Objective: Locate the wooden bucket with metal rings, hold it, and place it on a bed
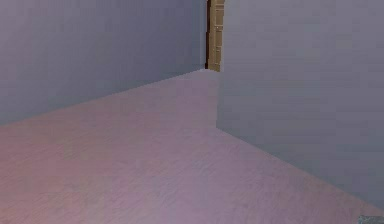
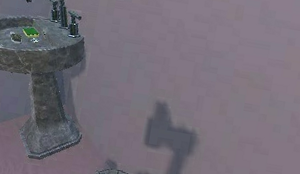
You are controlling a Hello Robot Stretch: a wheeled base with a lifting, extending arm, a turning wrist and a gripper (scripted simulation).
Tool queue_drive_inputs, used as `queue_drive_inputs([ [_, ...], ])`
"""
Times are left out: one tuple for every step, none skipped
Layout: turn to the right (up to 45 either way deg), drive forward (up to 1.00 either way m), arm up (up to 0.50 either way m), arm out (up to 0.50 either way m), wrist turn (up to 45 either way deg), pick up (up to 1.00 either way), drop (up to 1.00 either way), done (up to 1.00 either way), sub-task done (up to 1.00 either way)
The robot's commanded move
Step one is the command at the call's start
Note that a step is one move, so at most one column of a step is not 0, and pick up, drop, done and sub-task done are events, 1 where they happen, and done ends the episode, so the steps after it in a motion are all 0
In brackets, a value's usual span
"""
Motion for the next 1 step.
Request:
queue_drive_inputs([
  [0.0,0.0,0.0,0.0,45.0,0.0,0.0,0.0,0.0],
])
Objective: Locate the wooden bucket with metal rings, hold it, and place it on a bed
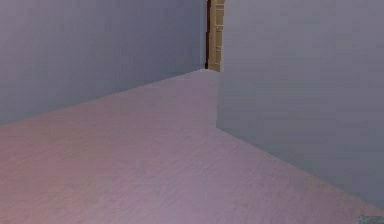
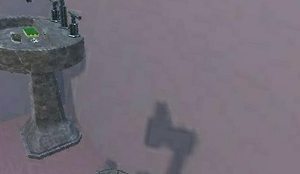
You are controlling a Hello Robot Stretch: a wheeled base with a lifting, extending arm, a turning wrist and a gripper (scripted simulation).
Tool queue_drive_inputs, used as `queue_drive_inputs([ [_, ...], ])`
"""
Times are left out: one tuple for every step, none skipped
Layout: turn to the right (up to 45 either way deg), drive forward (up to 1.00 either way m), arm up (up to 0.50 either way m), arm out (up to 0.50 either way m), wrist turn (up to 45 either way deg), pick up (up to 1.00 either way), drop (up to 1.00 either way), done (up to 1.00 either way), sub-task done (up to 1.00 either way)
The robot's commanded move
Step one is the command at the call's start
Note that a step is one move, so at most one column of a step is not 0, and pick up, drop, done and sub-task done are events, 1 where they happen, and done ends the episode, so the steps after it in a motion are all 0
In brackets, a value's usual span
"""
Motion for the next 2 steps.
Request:
queue_drive_inputs([
  [0.0,0.0,0.0,0.0,45.0,0.0,0.0,0.0,0.0],
  [0.0,0.0,0.0,0.0,21.0,0.0,0.0,0.0,0.0],
])
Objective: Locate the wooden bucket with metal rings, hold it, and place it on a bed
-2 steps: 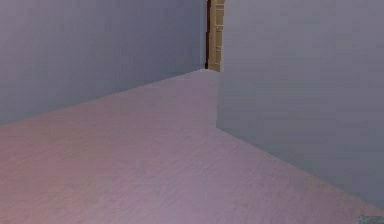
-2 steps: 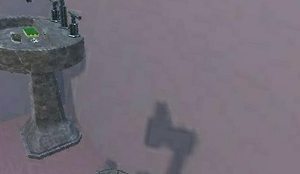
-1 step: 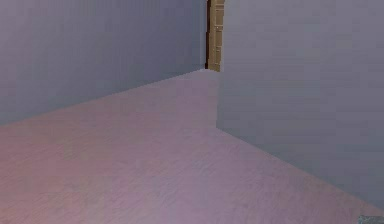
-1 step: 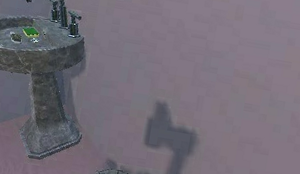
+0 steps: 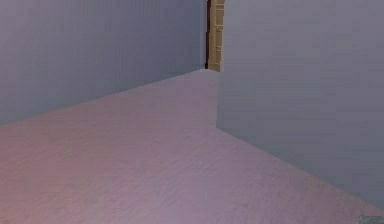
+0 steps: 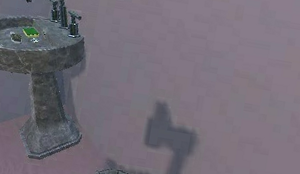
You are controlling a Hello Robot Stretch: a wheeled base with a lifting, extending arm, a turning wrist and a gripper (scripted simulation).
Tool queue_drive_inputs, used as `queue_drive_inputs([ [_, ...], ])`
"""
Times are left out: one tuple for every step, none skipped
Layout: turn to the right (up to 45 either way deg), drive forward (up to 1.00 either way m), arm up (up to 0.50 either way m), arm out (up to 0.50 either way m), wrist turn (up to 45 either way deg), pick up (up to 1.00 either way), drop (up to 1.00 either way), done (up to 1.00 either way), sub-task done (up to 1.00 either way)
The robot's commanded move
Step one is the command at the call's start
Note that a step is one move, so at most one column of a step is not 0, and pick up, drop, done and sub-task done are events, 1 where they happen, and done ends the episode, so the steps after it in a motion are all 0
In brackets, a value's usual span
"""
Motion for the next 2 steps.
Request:
queue_drive_inputs([
  [0.0,0.0,-0.3,0.0,0.0,0.0,0.0,0.0,0.0],
  [0.0,0.0,0.0,0.0,0.0,1.0,0.0,0.0,0.0],
])
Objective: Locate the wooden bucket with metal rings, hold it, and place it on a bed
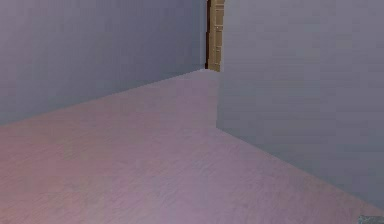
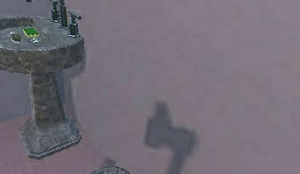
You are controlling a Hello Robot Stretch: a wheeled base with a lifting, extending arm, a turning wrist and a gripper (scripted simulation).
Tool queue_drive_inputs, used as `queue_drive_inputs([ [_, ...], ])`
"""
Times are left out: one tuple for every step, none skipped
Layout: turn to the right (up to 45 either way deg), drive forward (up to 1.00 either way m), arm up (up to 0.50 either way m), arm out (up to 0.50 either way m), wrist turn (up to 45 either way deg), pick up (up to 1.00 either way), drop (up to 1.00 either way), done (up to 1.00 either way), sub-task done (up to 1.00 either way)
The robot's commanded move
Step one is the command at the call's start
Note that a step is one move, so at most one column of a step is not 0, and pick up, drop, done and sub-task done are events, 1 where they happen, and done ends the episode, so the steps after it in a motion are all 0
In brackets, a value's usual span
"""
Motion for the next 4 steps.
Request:
queue_drive_inputs([
  [0.0,0.0,0.1,0.0,0.0,0.0,0.0,0.0,0.0],
  [0.0,0.0,0.5,0.0,0.0,0.0,0.0,0.0,0.0],
  [0.0,0.0,0.26,0.0,0.0,0.0,0.0,0.0,0.0],
  [0.0,0.0,0.0,0.0,-45.0,0.0,0.0,0.0,0.0],
])
